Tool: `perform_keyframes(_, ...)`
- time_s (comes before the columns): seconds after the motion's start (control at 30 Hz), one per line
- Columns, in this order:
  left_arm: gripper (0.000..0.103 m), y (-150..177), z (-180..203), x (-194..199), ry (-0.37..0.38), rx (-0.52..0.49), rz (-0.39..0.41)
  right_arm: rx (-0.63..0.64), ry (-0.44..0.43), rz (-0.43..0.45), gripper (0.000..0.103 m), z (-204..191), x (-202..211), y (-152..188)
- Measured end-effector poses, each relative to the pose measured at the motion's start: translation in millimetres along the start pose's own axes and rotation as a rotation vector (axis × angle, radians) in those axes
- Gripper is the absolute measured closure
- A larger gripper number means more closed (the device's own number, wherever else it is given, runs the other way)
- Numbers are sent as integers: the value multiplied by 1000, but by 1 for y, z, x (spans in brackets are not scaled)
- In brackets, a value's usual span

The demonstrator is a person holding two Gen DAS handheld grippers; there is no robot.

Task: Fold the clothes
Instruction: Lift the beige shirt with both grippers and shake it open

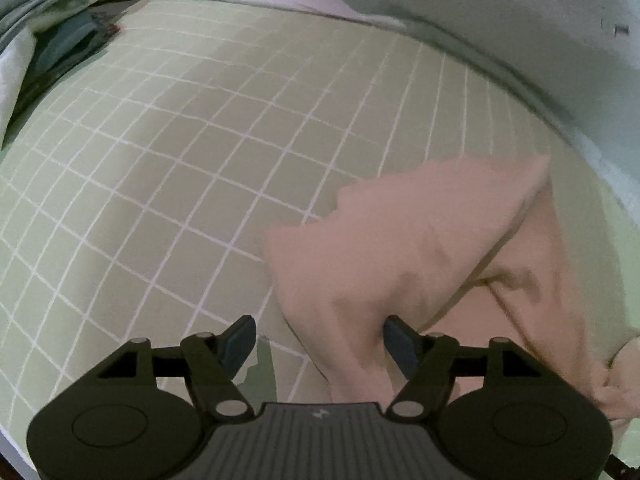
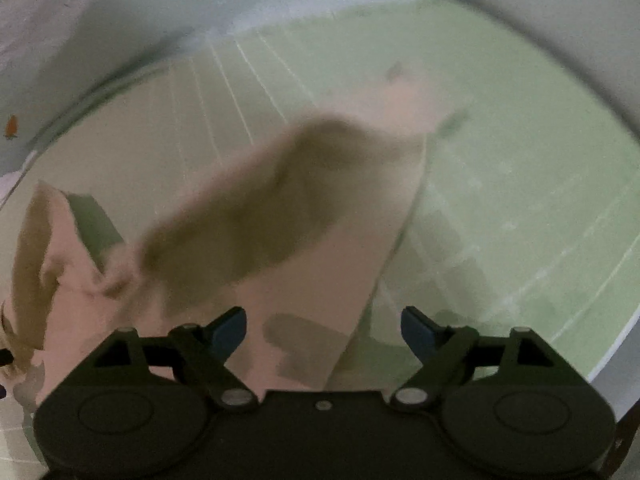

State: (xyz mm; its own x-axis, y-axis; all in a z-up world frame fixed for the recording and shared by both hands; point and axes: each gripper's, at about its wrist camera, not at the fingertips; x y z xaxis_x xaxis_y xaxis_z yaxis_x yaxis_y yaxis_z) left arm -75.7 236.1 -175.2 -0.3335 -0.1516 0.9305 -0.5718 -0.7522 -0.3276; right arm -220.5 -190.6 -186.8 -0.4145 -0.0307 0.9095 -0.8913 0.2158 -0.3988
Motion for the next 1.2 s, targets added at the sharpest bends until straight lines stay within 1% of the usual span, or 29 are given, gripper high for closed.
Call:
perform_keyframes(0.03, 33, -1, 2, -3, -9, -12, -8, -1, -13, -5, 38, 0, -6, 0)
perform_keyframes(0.1, 40, -2, 4, -9, -18, -30, -26, 19, -37, 8, 48, -3, -16, -1)
perform_keyframes(0.13, 46, 1, 3, -10, -14, -30, -32, 45, -40, 12, 56, -8, -20, -6)
perform_keyframes(0.17, 52, 3, 2, -11, -10, -30, -37, 81, -38, 16, 59, -15, -23, -12)
perform_keyframes(0.2, 55, 5, 1, -11, -6, -29, -42, 117, -37, 20, 62, -21, -25, -19)
perform_keyframes(0.27, 64, 10, 0, -10, -6, -38, -49, 181, -45, 32, 64, -36, -34, -37)
perform_keyframes(0.33, 68, 15, 3, -8, -18, -60, -51, 244, -56, 44, 67, -53, -46, -59)
perform_keyframes(0.43, 69, 23, 5, -5, -28, -64, -66, 335, -80, 57, 67, -89, -69, -101)
perform_keyframes(0.57, 69, 32, 10, -3, -8, -72, -96, 495, -144, 89, 67, -160, -106, -161)
perform_keyframes(0.67, 69, 28, 13, -4, 23, -64, -121, 643, -219, 118, 65, -225, -124, -188)
perform_keyframes(0.73, 69, 20, 10, -1, 46, -45, -126, 711, -232, 129, 61, -260, -130, -196)
perform_keyframes(0.8, 68, 11, 5, 5, 67, -25, -117, 726, -204, 157, 57, -279, -123, -198)
perform_keyframes(0.87, 64, 0, -1, 15, 79, -22, -81, 690, -160, 207, 48, -280, -106, -193)
perform_keyframes(0.9, 61, -6, -4, 22, 82, -29, -53, 652, -147, 234, 35, -275, -93, -187)
perform_keyframes(0.93, 55, -12, -4, 28, 78, -47, -27, 611, -139, 260, 27, -268, -80, -180)
perform_keyframes(0.97, 52, -18, -4, 34, 71, -68, -3, 571, -144, 279, 27, -261, -68, -171)
perform_keyframes(1.0, 51, -24, -1, 38, 67, -102, 21, 546, -156, 286, 27, -255, -60, -164)
perform_keyframes(1.07, 50, -36, 9, 45, 59, -184, 68, 527, -163, 280, 27, -248, -50, -147)
perform_keyframes(1.1, 49, -46, 12, 49, 68, -223, 91, 523, -166, 269, 27, -247, -48, -142)
perform_keyframes(1.17, 47, -64, 17, 47, 117, -261, 120, 513, -182, 235, 29, -247, -48, -133)
perform_keyframes(1.2, 47, -74, 24, 40, 151, -275, 123, 503, -196, 214, 32, -249, -50, -129)
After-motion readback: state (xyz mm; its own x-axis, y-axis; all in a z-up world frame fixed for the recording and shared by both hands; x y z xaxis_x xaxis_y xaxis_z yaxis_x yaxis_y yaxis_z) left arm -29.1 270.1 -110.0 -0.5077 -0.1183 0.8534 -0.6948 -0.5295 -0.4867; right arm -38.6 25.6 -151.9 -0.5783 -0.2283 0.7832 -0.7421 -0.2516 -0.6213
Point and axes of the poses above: each gripper's, at about its wrist camera, not at the fingertips, and x roughly against the way its jaws point, z to its right, y to its underside, and after that the axes turned 5 degrees about x, right-handed
